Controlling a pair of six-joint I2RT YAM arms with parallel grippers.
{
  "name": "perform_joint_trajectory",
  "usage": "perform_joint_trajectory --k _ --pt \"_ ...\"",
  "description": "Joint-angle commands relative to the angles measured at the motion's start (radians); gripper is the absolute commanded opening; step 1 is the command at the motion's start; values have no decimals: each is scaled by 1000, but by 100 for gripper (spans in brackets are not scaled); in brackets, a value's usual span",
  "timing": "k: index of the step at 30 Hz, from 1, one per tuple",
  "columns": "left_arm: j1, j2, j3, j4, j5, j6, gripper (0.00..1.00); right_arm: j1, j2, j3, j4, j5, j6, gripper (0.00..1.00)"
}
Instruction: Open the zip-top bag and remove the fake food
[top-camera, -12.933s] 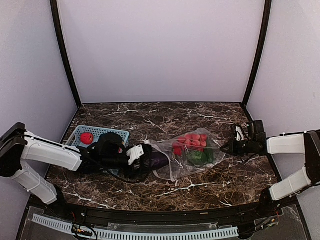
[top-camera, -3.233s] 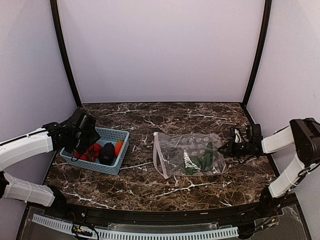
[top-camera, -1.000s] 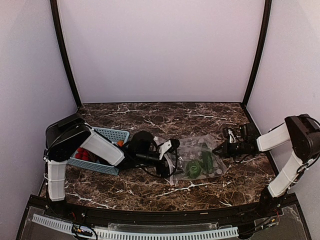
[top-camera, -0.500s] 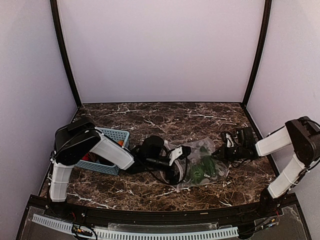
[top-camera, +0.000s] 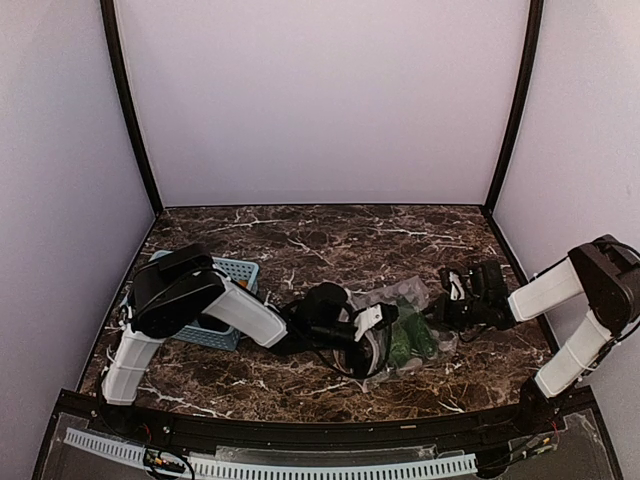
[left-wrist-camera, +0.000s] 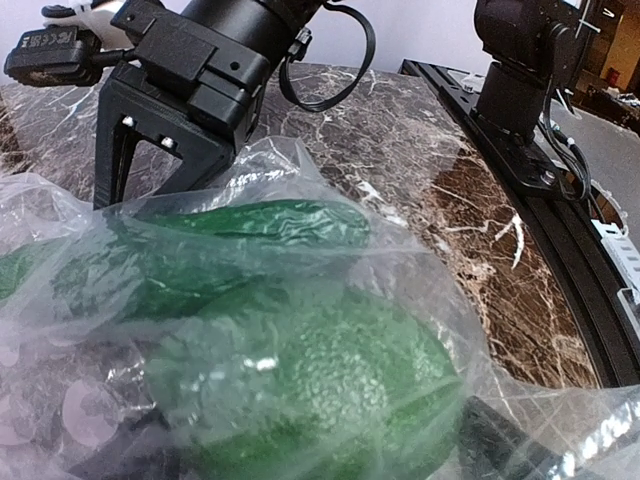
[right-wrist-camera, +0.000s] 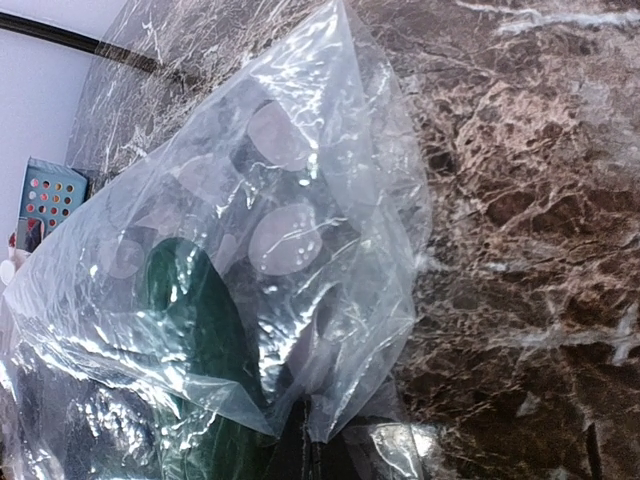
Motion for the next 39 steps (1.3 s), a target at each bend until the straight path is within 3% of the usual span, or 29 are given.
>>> perform_joint_trajectory --k 1,9,17,39 --pt "-5 25 43 -32 -26 -8 93 29 8 -25 39 8 33 0" --pt "-2 4 8 -1 -46 -27 77 36 -11 -14 8 22 13 0" --pt "30 -120 -190 98 -73 -68 55 -15 -30 16 -34 14 -22 0" --pt "96 -459 -529 77 -224 -139 52 -166 -79 20 -75 -23 -75 0"
